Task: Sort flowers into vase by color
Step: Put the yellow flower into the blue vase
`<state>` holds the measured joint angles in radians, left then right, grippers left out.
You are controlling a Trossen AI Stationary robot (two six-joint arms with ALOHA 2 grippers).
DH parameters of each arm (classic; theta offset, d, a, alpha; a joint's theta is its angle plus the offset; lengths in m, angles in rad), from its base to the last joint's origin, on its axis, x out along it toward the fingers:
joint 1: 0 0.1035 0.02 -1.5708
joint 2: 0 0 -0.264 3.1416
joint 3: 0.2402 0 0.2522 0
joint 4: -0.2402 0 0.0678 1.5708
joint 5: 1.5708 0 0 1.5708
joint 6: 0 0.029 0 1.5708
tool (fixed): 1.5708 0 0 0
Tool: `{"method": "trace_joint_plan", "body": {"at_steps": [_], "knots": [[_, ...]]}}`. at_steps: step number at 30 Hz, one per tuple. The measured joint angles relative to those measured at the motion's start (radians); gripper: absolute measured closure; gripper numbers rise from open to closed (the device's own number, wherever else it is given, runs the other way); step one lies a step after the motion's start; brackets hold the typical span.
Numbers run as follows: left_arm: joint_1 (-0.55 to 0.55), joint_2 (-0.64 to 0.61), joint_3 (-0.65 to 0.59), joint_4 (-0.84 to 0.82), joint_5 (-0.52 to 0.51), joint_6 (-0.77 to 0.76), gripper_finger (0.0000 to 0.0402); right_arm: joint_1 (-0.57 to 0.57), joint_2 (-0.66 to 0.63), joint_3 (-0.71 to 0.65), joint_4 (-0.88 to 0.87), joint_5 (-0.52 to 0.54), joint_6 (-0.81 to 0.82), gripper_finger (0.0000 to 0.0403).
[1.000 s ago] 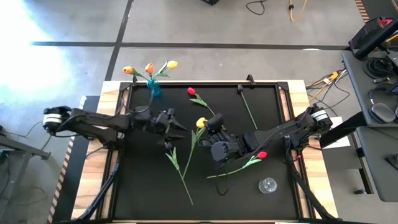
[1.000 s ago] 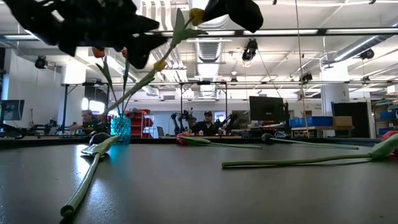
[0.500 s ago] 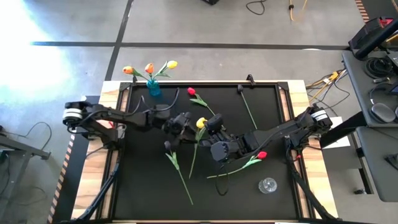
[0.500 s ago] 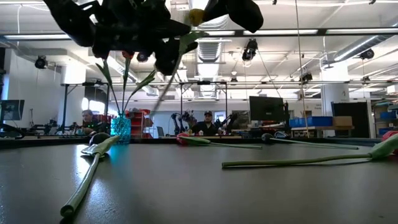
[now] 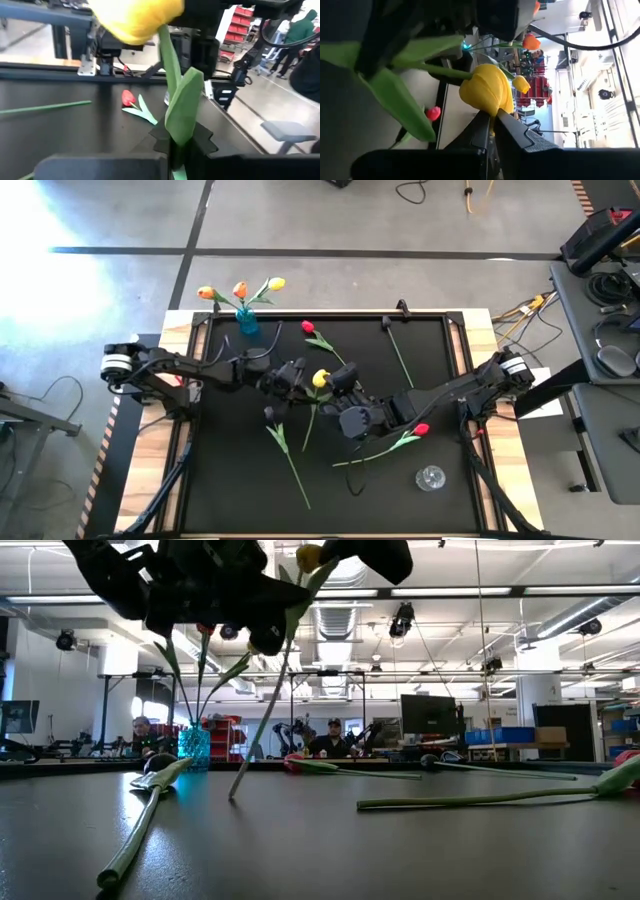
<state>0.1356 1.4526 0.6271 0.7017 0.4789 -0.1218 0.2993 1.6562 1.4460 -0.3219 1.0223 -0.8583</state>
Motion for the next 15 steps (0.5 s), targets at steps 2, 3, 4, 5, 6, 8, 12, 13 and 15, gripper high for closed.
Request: {"method": "trace_joint_plan", "body": {"at_steps": [2, 3, 4, 5, 6, 8, 12, 13, 15], "knots": [[0.001, -0.007, 0.0, -0.005, -0.025, 0.024, 0.0396, 0.0, 0.0, 0.0, 0.004, 0.001, 0.014, 0.0372], [0.003, -0.012, -0.001, -0.013, -0.036, 0.038, 0.0398, 0.0, 0.0, 0.0, 0.003, 0.001, 0.027, 0.0362], [0.007, -0.019, -0.001, -0.02, -0.049, 0.054, 0.0399, 0.0, 0.0, 0.0, 0.003, 0.002, 0.038, 0.035], [0.011, -0.029, -0.001, -0.034, -0.06, 0.069, 0.0399, 0.001, 0.0, 0.0, 0.003, 0.007, 0.057, 0.0336], [0.014, -0.042, -0.001, -0.056, -0.076, 0.084, 0.04, 0.002, 0.0, 0.0, 0.003, 0.023, 0.077, 0.0321], [0.017, -0.078, -0.002, -0.114, -0.122, 0.124, 0.04, 0.01, 0.0, 0.0, 0.006, 0.084, 0.118, 0.0292], [0.017, -0.186, -0.002, -0.24, -0.233, 0.197, 0.0401, 0.042, -0.004, 0.0, -0.018, 0.236, 0.15, 0.0244], [0.017, -0.217, -0.002, -0.27, -0.252, 0.209, 0.0401, 0.053, -0.007, 0.0, -0.018, 0.259, 0.157, 0.0235], [0.017, -0.279, -0.002, -0.327, -0.292, 0.226, 0.0401, 0.075, -0.013, 0.0, -0.018, 0.3, 0.177, 0.0222]]}}
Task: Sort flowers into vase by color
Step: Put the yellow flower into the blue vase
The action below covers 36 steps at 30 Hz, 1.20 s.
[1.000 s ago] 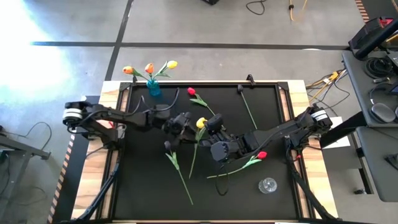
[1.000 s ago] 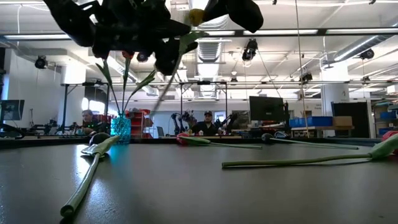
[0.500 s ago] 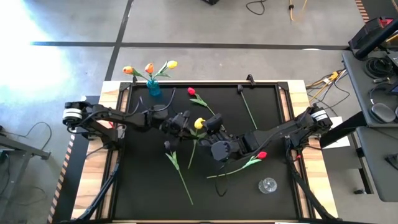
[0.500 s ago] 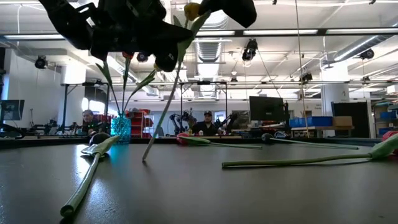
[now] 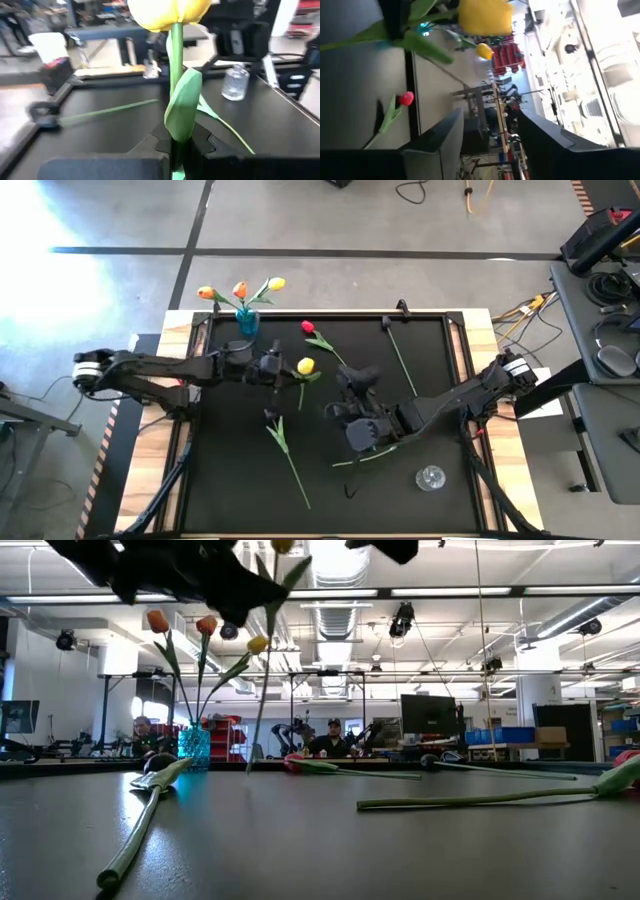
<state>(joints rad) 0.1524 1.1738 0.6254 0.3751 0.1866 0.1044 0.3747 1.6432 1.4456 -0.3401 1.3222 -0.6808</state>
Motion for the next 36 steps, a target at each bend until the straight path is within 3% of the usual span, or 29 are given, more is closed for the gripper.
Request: {"method": "trace_joint_plan", "body": {"at_steps": [4, 8, 11, 15, 21, 29, 32, 36], "knots": [[0.0, -0.133, 0.0, -0.11, -0.123, 0.037, 0.0401, 0.046, -0.016, 0.0, -0.03, 0.071, 0.083, 0.0215], [-0.001, -0.268, 0.0, -0.209, -0.325, 0.087, 0.0401, 0.077, -0.035, 0.0, -0.146, 0.095, 0.279, 0.0231], [0.0, -0.353, 0.0, -0.231, -0.464, 0.13, 0.0401, 0.084, -0.039, 0.0, -0.292, 0.096, 0.471, 0.0257], [0.0, -0.432, 0.033, -0.245, -0.564, 0.179, 0.0401, 0.083, -0.032, -0.004, -0.453, 0.116, 0.698, 0.0303], [0.01, -0.456, 0.22, -0.391, -0.749, 0.273, 0.0402, 0.083, -0.015, -0.041, -0.529, 0.146, 0.837, 0.0364], [0.125, -0.417, 0.479, -0.521, -0.755, 0.317, 0.0401, 0.083, -0.015, -0.091, -0.526, 0.146, 0.899, 0.0385], [0.19, -0.39, 0.525, -0.541, -0.738, 0.333, 0.0401, 0.083, -0.015, -0.098, -0.52, 0.147, 0.898, 0.0384], [0.324, -0.344, 0.543, -0.551, -0.637, 0.322, 0.0401, 0.083, -0.015, -0.1, -0.515, 0.148, 0.898, 0.0385]]}}
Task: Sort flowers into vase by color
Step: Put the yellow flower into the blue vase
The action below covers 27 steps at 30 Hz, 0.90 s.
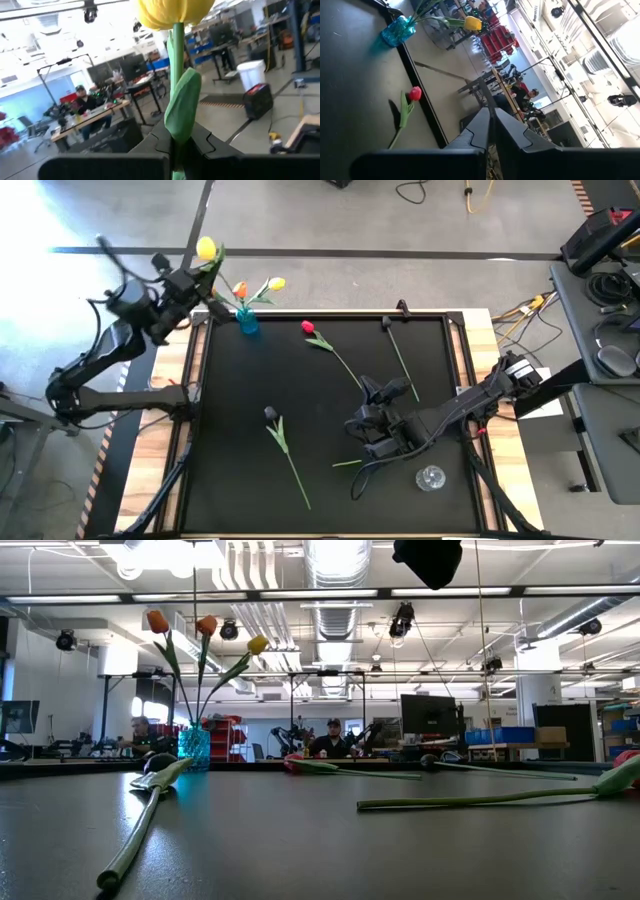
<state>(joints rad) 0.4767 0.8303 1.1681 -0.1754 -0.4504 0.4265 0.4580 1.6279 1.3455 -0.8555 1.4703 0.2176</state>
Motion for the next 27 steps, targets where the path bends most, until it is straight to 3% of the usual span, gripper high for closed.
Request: {"method": "trace_joint_plan", "body": {"at_steps": [4, 8, 11, 16, 27], "knots": [[0.202, 0.055, 0.015, 0.003, 0.146, -0.061, 0.0401, 0.0, 0.0, -0.001, 0.0, 0.019, 0.0, 0.0385], [0.415, 0.107, 0.028, 0.003, 0.396, -0.195, 0.0401, 0.0, 0.0, -0.002, -0.001, 0.019, 0.0, 0.0385], [0.509, 0.142, 0.023, 0.0, 0.512, -0.256, 0.0401, 0.0, 0.0, -0.002, -0.001, 0.02, -0.001, 0.0385], [0.562, 0.183, -0.013, -0.013, 0.52, -0.27, 0.0401, 0.0, 0.0, -0.002, -0.001, 0.02, 0.0, 0.0385], [0.568, 0.271, -0.051, 0.011, 0.518, -0.252, 0.0401, 0.0, 0.0, -0.003, 0.0, 0.022, 0.008, 0.0385]]}}
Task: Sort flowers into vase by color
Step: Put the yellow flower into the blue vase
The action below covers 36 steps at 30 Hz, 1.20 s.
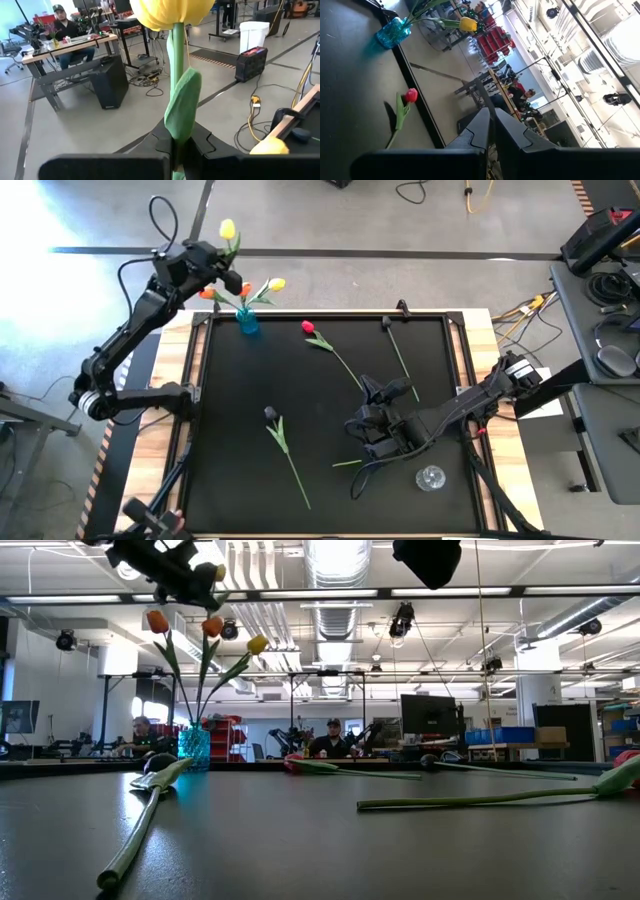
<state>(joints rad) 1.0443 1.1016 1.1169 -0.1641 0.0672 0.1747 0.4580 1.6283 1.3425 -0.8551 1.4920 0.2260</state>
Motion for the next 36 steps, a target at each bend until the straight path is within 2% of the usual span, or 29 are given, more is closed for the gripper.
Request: {"method": "trace_joint_plan", "body": {"at_steps": [19, 27, 36], "knots": [[0.04, 0.043, -0.081, 0.087, -0.004, 0.0, 0.0401, 0.0, 0.0, -0.004, 0.003, -0.001, 0.002, 0.0385], [0.044, 0.031, -0.203, 0.247, -0.001, -0.012, 0.0401, 0.0, 0.0, -0.004, 0.004, -0.001, 0.002, 0.0385], [0.046, 0.006, -0.292, 0.302, -0.002, -0.019, 0.0401, 0.0, 0.0, -0.004, 0.005, -0.001, 0.001, 0.0385]]}}
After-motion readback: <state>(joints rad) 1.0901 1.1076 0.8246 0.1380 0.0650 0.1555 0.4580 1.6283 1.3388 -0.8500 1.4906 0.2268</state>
